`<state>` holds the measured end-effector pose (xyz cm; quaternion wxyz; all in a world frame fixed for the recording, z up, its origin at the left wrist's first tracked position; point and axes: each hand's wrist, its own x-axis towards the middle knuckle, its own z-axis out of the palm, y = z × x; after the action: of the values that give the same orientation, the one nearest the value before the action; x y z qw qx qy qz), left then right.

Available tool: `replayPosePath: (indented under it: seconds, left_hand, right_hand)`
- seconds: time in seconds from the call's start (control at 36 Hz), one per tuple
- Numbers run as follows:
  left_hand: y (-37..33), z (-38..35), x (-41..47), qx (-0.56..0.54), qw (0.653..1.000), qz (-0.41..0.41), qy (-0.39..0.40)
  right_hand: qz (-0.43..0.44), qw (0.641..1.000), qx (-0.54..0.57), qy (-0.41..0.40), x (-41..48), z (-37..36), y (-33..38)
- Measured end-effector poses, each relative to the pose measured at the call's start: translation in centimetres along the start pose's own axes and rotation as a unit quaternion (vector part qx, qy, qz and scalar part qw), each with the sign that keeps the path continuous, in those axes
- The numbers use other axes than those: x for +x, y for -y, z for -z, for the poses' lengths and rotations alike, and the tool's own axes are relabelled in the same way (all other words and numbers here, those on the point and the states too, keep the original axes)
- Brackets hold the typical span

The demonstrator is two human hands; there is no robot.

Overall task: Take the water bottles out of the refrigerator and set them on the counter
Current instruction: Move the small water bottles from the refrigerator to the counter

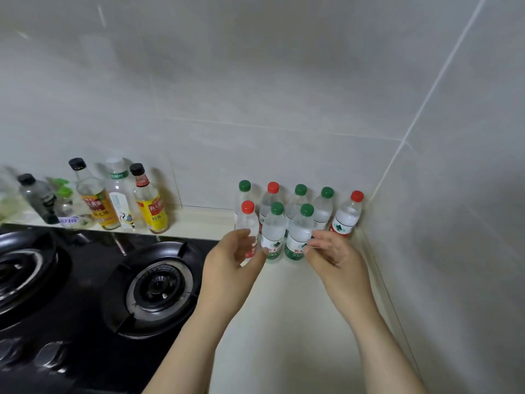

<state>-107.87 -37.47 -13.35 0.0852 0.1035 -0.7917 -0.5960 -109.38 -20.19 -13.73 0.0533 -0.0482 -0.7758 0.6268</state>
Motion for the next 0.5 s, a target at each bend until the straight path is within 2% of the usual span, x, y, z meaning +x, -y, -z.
replayPosePath:
  seconds: [0.14,0.28,0.5]
  left_hand:
    - [-1.8,2.0,-2.9,-0.030,0.998,-0.021,-0.046]
    - [-3.0,4.1,-7.6,-0.053,0.993,-0.013,-0.104]
    - [-3.1,9.0,-16.6,-0.015,0.959,0.006,-0.283]
  right_hand:
    - [0.046,0.998,0.019,0.040,-2.3,-0.7,2.9]
    - [0.081,0.988,0.047,0.126,-4.5,-1.8,5.0]
    - [0.103,0.941,0.085,0.310,-9.8,-6.3,6.4]
